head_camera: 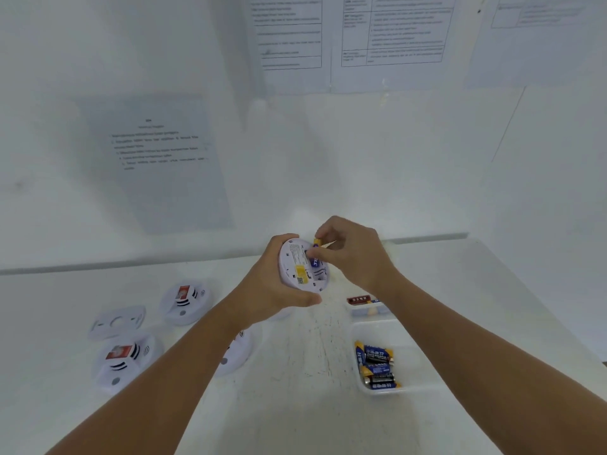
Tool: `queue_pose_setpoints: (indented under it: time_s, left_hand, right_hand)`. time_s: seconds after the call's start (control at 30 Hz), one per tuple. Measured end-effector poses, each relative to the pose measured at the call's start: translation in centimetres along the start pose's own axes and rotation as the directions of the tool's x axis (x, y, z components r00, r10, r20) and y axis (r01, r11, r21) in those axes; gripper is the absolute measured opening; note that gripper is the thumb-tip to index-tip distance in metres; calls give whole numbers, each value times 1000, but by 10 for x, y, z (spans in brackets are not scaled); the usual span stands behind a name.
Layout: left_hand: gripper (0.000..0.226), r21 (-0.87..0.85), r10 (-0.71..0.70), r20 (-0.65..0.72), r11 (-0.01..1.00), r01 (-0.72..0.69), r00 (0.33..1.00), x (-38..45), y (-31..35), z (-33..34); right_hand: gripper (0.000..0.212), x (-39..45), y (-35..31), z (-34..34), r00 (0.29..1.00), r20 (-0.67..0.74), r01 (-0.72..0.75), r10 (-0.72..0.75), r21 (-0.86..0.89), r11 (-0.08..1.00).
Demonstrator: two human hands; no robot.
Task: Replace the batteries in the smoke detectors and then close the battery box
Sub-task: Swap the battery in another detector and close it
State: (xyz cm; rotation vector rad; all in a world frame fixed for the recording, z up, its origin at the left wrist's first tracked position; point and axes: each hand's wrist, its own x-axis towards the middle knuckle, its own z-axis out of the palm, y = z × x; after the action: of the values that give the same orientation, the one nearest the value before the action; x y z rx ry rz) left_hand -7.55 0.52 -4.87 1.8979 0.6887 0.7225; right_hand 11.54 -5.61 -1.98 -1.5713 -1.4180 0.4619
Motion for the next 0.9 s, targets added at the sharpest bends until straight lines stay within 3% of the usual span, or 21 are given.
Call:
queue_pose_setpoints:
  time_s: [0.07, 0.3, 0.57, 0.7, 0.9]
  left_hand:
    - [93, -24, 19, -46, 1000, -20, 999, -4, 0, -3]
    - [93, -27, 33, -127, 999, -37, 991, -12, 1, -14]
    - [92, -30, 43, -128, 998, -47, 991, -10, 5, -16]
    - [92, -58, 40, -134, 997, -48, 990, -5, 3, -15]
    - [93, -75, -2, -66, 997, -3, 998, 8, 1, -7]
  right_hand:
    - [15, -6, 5, 13, 997, -40, 58, -59, -21, 998]
    - [25, -15, 6, 26, 975, -28, 211, -220, -184, 960]
    - [39, -20, 8, 27, 979, 29, 205, -203, -180, 962]
    - [61, -21, 13, 26, 978, 80, 206, -192, -247, 947]
    - [38, -11, 21, -5, 974, 202, 150, -106, -219, 964]
